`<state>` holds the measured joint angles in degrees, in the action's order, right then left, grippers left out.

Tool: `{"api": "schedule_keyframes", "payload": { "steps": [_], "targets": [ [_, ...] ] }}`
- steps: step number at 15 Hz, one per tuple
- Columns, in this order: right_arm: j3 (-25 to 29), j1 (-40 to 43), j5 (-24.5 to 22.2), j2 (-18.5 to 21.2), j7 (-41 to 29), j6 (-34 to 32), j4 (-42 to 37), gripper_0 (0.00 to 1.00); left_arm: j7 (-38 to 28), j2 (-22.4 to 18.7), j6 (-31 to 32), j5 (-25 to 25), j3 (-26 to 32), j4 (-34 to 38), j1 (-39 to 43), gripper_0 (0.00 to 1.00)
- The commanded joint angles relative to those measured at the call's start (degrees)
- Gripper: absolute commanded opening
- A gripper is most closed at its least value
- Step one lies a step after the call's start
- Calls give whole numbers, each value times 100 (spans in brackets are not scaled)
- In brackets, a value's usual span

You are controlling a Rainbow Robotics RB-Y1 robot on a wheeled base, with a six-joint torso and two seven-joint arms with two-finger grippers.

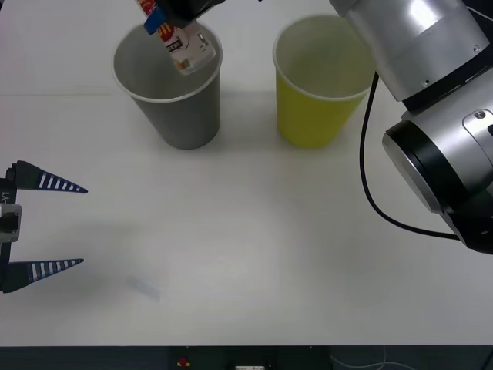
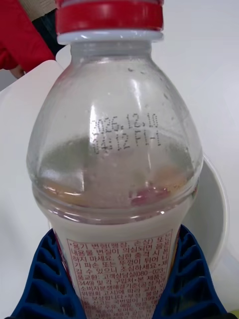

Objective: Put the can into the green bin and the plastic bottle into the gray bin

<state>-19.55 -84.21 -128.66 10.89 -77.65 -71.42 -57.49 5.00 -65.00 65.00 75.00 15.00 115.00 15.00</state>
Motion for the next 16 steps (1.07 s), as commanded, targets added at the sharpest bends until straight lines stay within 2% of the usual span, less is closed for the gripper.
{"api": "schedule_keyframes", "payload": {
  "steps": [1, 6, 7, 8, 9, 14, 16],
  "targets": [
    [-339, -17, -63, -105, -4, 462, 177, 0, 0, 0, 0, 0, 0, 0, 0, 100],
    [-383, -17, -63, -158, -4, 656, 282, 2, 0, 0, 0, 0, 0, 0, 0, 100],
    [-383, -8, -63, -158, 4, 682, 291, 29, 0, 0, 0, 0, 0, 0, 0, 100],
    [-383, -17, -72, -158, 31, 726, 282, 67, 0, 0, 0, 0, 0, 0, 0, 100],
    [-374, -17, -72, -149, 171, 779, 291, 100, 0, 0, 0, 0, 0, 0, 0, 100],
    [-243, -17, 16, -70, 444, 823, 265, 100, 0, 0, 0, 0, 0, 0, 0, 100],
    [-234, -8, 130, 106, 444, 576, 54, 100, 0, 0, 0, 0, 0, 0, 0, 100]
  ]
}}
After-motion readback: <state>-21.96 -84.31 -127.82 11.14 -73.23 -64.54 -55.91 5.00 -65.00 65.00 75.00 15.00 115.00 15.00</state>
